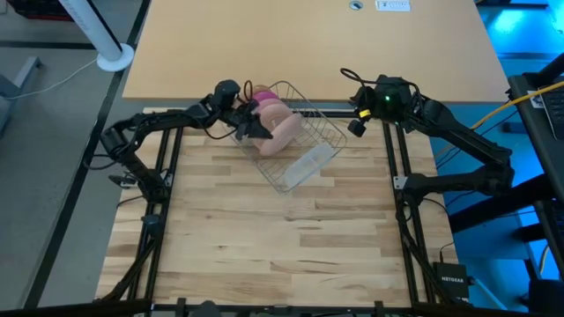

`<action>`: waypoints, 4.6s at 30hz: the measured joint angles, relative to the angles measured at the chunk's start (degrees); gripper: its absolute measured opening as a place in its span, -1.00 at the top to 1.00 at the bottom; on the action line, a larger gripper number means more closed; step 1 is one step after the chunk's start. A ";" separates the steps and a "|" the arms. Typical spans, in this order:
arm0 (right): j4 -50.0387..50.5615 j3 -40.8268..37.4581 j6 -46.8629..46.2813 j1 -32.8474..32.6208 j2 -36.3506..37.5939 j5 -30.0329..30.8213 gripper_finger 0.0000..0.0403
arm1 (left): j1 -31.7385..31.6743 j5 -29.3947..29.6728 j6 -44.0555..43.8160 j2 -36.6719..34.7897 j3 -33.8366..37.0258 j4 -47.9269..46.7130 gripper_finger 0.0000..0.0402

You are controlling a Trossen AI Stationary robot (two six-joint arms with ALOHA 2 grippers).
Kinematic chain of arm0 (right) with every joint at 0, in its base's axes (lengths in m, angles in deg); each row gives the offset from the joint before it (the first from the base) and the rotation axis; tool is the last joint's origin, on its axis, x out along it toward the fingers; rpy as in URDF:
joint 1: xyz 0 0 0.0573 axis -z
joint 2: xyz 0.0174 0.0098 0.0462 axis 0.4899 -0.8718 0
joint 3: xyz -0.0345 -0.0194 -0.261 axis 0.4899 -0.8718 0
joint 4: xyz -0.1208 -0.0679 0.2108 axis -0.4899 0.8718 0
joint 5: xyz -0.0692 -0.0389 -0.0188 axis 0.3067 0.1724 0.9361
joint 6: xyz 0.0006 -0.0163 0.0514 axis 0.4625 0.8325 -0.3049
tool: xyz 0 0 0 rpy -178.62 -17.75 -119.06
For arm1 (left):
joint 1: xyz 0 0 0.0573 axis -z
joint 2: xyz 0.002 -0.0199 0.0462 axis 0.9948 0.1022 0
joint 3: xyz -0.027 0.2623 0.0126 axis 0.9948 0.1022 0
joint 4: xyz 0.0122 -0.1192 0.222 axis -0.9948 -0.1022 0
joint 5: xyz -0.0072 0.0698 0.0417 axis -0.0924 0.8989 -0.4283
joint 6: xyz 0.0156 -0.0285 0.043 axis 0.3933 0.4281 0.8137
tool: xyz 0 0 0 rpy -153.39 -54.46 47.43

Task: Sort dishes
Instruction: Put the pink plate into the dish rack, then return to Home Position

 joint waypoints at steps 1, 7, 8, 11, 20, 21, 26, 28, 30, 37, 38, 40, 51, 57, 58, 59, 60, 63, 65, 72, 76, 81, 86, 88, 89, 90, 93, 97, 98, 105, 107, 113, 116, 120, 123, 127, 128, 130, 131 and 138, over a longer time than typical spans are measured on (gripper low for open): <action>0.00 -0.02 0.00 0.00 0.00 0.00 0.74 | -0.37 0.17 0.00 0.04 0.00 -0.01 1.00; 0.08 -0.02 0.00 -0.01 -0.02 -0.02 0.74 | -3.18 0.79 -0.05 0.09 0.00 -0.58 0.92; 0.13 -0.02 0.00 0.00 0.00 -0.03 0.74 | -3.58 0.97 -0.05 0.09 0.00 -0.69 0.90; 0.45 -0.02 0.00 0.00 -0.02 -0.11 0.74 | -4.49 2.27 -0.01 0.10 0.01 -0.83 0.83; 0.57 -0.02 0.00 -0.02 -0.02 -0.15 0.74 | -4.95 10.04 4.85 0.28 0.07 -9.37 0.51; 0.58 -0.02 0.00 0.00 -0.02 -0.15 0.74 | -4.87 10.09 5.94 0.24 0.07 -11.40 0.47; 0.61 -0.04 0.00 0.00 -0.02 -0.17 0.74 | -4.81 9.91 11.25 0.24 0.07 -19.60 0.34; 0.63 -0.04 0.00 -0.02 -0.02 -0.20 0.74 | -5.01 9.90 11.32 0.17 0.07 -20.53 0.33; 0.84 -0.04 -0.11 -0.02 -0.02 -0.22 0.74 | -5.23 10.03 10.89 0.17 0.07 -20.53 0.33; 2.22 -0.04 -1.77 -0.01 -0.02 -0.24 0.74 | -5.31 10.56 10.60 -0.53 0.07 -19.96 0.40; 2.34 -0.04 -1.77 0.00 -0.02 -0.25 0.74 | -5.31 10.58 10.61 -0.92 0.07 -19.70 0.41; 2.36 -0.04 -1.77 -0.01 -0.02 -0.31 0.74 | -5.31 10.89 11.04 -1.93 0.07 -19.52 0.43; 2.42 -0.04 -1.73 -0.01 -0.02 -0.31 0.74 | -2.84 33.68 16.71 -6.25 0.07 -19.25 0.54; 2.29 -0.04 -1.73 0.00 -0.02 -0.28 0.74 | 0.83 40.17 19.67 -7.21 0.11 -18.68 0.54; 2.27 -0.04 -1.73 -0.02 -0.02 -0.27 0.74 | 1.17 40.51 19.97 -8.01 0.11 -17.46 0.54; 2.26 -0.04 -1.72 -0.01 -0.02 -0.23 0.74 | 1.32 40.76 20.11 -8.92 0.11 -16.81 0.54; 2.13 -0.04 -1.70 -0.02 -0.02 -0.22 0.74 | 1.54 40.78 20.31 -9.99 0.11 -16.33 0.54; 0.73 -0.04 -1.76 -0.02 0.19 -0.81 0.74 | 2.14 40.76 20.47 -14.71 0.11 -16.57 0.54; -0.26 -0.04 -2.43 -0.06 0.99 -2.28 0.74 | 2.44 40.74 20.61 -19.24 0.11 -18.46 0.54; -0.06 -0.04 -8.17 -0.07 8.19 -9.44 0.74 | 2.43 47.06 25.36 -39.18 0.05 -34.84 0.54; 1.53 -2.37 -13.37 -0.07 15.00 -16.36 0.74 | 3.60 51.10 25.03 -50.11 2.55 -43.29 0.54; -4.77 -15.59 -19.87 -0.07 25.77 -23.97 0.74 | 7.94 50.44 19.64 -63.47 15.67 -39.52 0.54; -16.19 -32.05 -25.52 -0.07 35.90 -25.84 0.74 | 12.22 50.49 13.04 -73.42 31.97 -27.04 0.54; -21.61 -38.03 -26.33 -0.07 38.66 -28.01 0.74 | 13.88 50.42 11.54 -75.52 37.76 -21.76 0.54; -25.00 -40.85 -26.89 -0.07 39.57 -29.08 0.74 | 14.61 50.42 10.85 -76.31 40.53 -18.59 0.54; -27.89 -43.68 -27.75 -0.07 40.36 -30.07 0.74 | 15.30 50.42 10.18 -76.77 43.05 -15.39 0.54; -38.20 -51.61 -30.09 -0.07 41.53 -32.25 0.74 | 17.25 50.50 8.94 -77.06 50.30 -6.26 0.54; -49.08 -60.09 -32.64 -2.37 41.48 -32.39 0.74 | 19.09 51.70 7.57 -76.85 57.29 2.66 0.54; -51.41 -61.73 -33.03 -3.52 41.46 -32.15 0.74 | 19.47 52.13 7.35 -76.87 58.39 3.42 0.54; -61.40 -69.96 -33.62 -14.28 41.51 -22.58 0.74 | 21.47 52.94 11.03 -76.70 58.29 1.80 0.54; -61.62 -71.19 -33.08 -17.39 41.51 -19.51 0.74 | 21.75 52.94 12.46 -76.66 58.29 1.76 0.54; -60.57 -72.52 -30.41 -25.12 41.51 -9.22 0.74 | 21.82 55.93 12.50 -76.35 58.31 -0.46 0.54; -60.52 -72.54 -26.12 -26.95 41.48 -4.03 0.74 | 21.82 56.67 12.48 -76.37 58.31 -1.10 0.54; -59.81 -72.59 -23.10 -27.04 41.51 -2.55 0.74 | 21.82 56.70 12.49 -76.37 58.31 -1.96 0.54; -56.53 -72.61 -21.66 -27.02 41.51 -2.00 0.74 | 21.82 56.70 12.48 -76.37 58.31 -3.69 0.54; -51.14 -72.65 -20.44 -27.02 41.51 -1.46 0.74 | 21.82 56.70 12.49 -76.37 58.31 -6.78 0.54; -49.96 -72.66 -20.44 -27.02 41.49 -1.46 0.74 | 21.82 56.70 12.49 -76.37 58.32 -7.65 0.54; -47.61 -72.70 -20.44 -27.02 41.51 -1.46 0.74 | 21.82 56.82 12.45 -76.37 58.33 -9.20 0.54; -46.76 -72.70 -20.44 -27.02 41.48 -1.48 0.74 | 21.82 56.91 12.48 -76.33 58.34 -9.28 0.54; -46.32 -72.72 -20.41 -27.02 41.48 -1.64 0.74 | 21.82 56.94 12.48 -76.19 58.33 -9.32 0.54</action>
